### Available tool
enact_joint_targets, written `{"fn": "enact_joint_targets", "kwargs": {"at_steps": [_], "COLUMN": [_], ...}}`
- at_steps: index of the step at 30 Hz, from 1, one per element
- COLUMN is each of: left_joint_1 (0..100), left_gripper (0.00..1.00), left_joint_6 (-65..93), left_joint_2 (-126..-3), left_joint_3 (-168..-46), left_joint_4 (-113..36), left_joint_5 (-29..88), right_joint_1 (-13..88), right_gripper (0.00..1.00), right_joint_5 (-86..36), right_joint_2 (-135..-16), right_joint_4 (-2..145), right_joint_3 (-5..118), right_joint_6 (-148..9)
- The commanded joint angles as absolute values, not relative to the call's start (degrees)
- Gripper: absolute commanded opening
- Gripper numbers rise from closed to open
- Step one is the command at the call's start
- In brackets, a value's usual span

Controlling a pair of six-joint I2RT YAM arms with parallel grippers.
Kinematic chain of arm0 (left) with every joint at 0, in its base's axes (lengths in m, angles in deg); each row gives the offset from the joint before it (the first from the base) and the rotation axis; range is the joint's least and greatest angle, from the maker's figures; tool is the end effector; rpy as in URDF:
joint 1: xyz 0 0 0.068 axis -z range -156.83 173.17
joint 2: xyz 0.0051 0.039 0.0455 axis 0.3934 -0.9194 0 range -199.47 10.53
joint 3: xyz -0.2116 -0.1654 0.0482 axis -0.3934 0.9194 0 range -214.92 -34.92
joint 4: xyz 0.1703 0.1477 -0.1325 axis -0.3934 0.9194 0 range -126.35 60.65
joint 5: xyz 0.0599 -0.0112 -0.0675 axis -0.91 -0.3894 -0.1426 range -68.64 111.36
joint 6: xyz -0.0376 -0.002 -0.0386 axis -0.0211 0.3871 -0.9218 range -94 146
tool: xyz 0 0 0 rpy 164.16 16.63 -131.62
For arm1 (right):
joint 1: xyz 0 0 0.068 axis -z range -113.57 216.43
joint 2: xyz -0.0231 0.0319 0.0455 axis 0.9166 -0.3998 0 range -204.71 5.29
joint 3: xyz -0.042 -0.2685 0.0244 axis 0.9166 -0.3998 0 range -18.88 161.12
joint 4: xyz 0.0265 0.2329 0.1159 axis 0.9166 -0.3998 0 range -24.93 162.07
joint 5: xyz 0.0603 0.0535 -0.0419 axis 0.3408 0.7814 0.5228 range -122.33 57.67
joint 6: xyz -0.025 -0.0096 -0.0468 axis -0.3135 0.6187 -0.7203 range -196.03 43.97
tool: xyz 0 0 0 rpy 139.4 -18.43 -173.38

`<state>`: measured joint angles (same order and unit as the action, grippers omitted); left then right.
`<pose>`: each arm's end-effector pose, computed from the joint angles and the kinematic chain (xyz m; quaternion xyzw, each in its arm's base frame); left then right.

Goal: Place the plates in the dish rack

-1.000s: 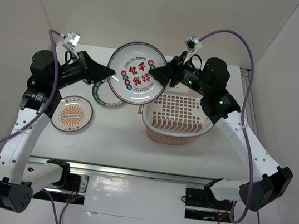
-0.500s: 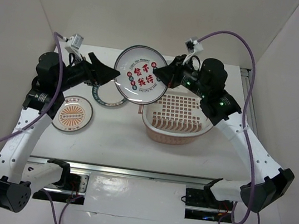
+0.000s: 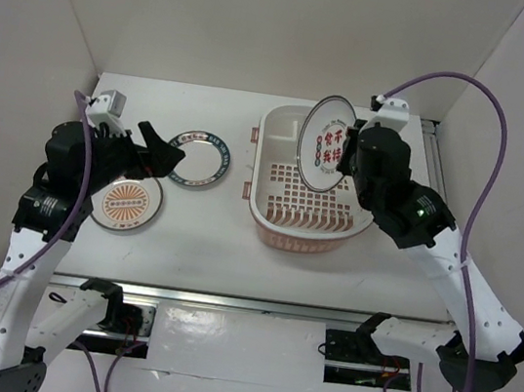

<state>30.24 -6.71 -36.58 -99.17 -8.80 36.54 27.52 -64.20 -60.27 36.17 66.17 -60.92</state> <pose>0.1609 -0.0294 0.4169 -0.0865 0.7614 -0.3113 0.5621 0.1843 0.1247 0.4627 0.0021 0.7873 0.0657 0.6130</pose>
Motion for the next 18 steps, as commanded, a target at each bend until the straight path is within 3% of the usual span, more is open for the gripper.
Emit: {"fn": "enact_joint_targets", "kwargs": {"at_steps": [1,7,18], "left_joint_1": [30.46,30.46,30.46], "left_gripper": [1.00,1.00,1.00], "left_joint_6": [-3.27,-2.13,-2.13], "left_joint_2": [-35.62,-33.85,-31.57], "left_joint_3": [-97.24,-93.90,-91.00], "left_joint_4": [-4.81,-4.09,-4.09], "left_joint_5": [31.47,29.88,29.88], "right_joint_1": [24.25,20.03,22.84], "right_gripper": [0.00,0.00,0.00], "right_joint_5": [-79.51,-85.32,-81.37], "right_joint_2": [-62.55,-68.52,-76.09], "right_joint_4": [32.61,31.72,36.74], "right_joint_3": [66.02,64.62,62.25], "right_joint_6": [-57.67,-53.54,-54.59]}}
